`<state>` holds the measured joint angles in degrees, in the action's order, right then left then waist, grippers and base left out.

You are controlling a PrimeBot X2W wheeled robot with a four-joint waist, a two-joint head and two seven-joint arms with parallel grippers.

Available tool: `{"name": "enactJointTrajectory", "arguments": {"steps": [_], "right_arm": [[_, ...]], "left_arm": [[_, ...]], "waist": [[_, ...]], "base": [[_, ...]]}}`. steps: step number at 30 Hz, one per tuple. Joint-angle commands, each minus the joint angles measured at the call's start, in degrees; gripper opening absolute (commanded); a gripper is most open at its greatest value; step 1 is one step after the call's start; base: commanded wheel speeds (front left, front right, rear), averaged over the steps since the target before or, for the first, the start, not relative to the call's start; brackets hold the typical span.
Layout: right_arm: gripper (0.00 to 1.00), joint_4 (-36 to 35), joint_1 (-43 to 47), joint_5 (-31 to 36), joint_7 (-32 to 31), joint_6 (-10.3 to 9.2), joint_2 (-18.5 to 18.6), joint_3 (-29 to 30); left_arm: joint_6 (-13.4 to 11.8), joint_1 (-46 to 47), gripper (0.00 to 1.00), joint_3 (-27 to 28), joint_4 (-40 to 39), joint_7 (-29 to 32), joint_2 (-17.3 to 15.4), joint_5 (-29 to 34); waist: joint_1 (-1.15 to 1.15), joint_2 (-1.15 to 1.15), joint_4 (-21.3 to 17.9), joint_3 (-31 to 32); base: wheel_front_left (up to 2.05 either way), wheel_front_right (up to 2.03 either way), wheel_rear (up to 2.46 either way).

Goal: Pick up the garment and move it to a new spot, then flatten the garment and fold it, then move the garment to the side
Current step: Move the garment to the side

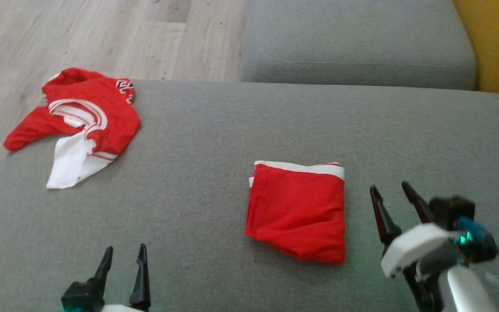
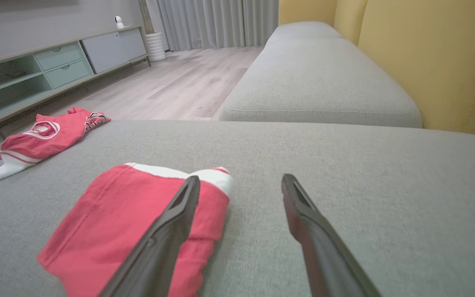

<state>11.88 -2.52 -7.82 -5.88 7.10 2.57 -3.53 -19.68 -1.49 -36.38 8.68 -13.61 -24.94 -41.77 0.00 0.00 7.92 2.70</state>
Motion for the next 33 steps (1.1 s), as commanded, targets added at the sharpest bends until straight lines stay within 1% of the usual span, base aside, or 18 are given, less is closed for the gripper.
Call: {"name": "enactJointTrajectory", "arguments": {"steps": [1,5,6,10,15,19,20,21,22,23,24,26,29,33], "right_arm": [[1.00,-1.69,-3.50,-0.18,-1.87,0.39,0.31,-1.18],[1.00,0.99,-6.17,-0.31,-7.46,0.39,0.31,0.10],[1.00,0.99,-6.17,-0.31,-7.46,0.39,0.31,0.10],[1.00,5.54,-7.76,-2.23,-11.51,0.39,0.31,1.63],[1.00,11.84,-9.75,-6.84,-13.58,0.39,0.31,2.95],[1.00,16.37,-11.63,-10.11,-14.32,0.39,0.31,2.60],[0.96,17.29,-12.10,-10.51,-14.39,0.39,0.31,2.44],[0.75,18.03,-12.56,-10.48,-14.32,0.39,0.31,2.32],[0.31,18.65,-13.00,-10.29,-14.21,0.39,0.31,2.19],[0.08,19.08,-13.48,-10.08,-14.02,0.39,0.31,2.11],[0.00,19.30,-13.96,-9.81,-13.69,0.39,0.31,2.12],[0.00,19.32,-14.86,-8.79,-13.18,0.39,0.31,2.01],[0.00,18.46,-16.21,-6.32,-12.54,0.39,0.31,2.69],[0.00,15.92,-17.87,-2.39,-13.06,0.39,0.44,4.52]], "left_arm": [[-0.36,3.30,1.00,2.00,-1.86,-0.46,-1.20,0.81],[-0.53,4.25,1.00,1.04,-3.23,-0.14,-0.82,1.75],[-0.53,4.25,1.00,1.04,-3.23,-0.14,-0.82,1.75],[-0.78,5.58,1.00,0.33,-4.98,0.17,-0.61,2.78],[-0.60,6.84,1.00,-0.27,-5.77,0.21,-0.34,3.55],[-0.58,7.32,1.00,-0.49,-6.03,0.13,-0.18,3.87],[-0.64,7.37,1.00,-0.53,-6.09,0.12,-0.15,3.93],[-0.72,7.40,1.00,-0.55,-6.17,0.11,-0.13,3.98],[-0.78,7.43,1.00,-0.59,-6.26,0.09,-0.13,4.06],[-0.83,7.46,1.00,-0.67,-6.38,0.08,-0.11,4.14],[-0.84,7.51,1.00,-0.79,-6.52,0.10,-0.06,4.22],[-0.88,7.61,1.00,-1.01,-6.82,0.13,0.08,4.34],[-1.00,7.79,1.00,-1.21,-7.26,0.09,0.32,4.53],[-1.15,8.26,1.00,-1.14,-7.78,-0.07,0.60,4.80]], "waist": [[0.00,0.00,1.25,-0.76],[0.00,0.00,3.96,-1.91],[0.00,0.00,3.96,-1.91],[0.00,0.00,6.98,-3.58],[0.00,0.00,10.00,-5.06],[0.00,0.00,11.21,-5.75],[0.00,0.00,11.31,-5.84],[0.00,0.00,11.33,-5.96],[0.00,0.00,11.25,-6.09],[0.00,0.00,11.03,-6.21],[0.00,0.00,10.70,-6.35],[0.00,0.00,9.64,-6.70],[0.00,0.00,7.05,-7.59],[0.00,0.00,1.70,-9.49]], "base": [[0.00,0.00,0.00],[0.00,0.00,0.00],[0.00,0.00,0.00],[0.00,0.00,0.00],[0.00,0.00,0.00],[0.00,0.00,0.00],[0.00,0.00,0.00],[0.00,0.00,0.00],[0.00,0.00,0.00],[0.00,0.00,0.00],[0.00,0.00,0.00],[0.00,0.00,0.00],[0.00,0.00,0.00],[0.00,0.00,0.00]]}}
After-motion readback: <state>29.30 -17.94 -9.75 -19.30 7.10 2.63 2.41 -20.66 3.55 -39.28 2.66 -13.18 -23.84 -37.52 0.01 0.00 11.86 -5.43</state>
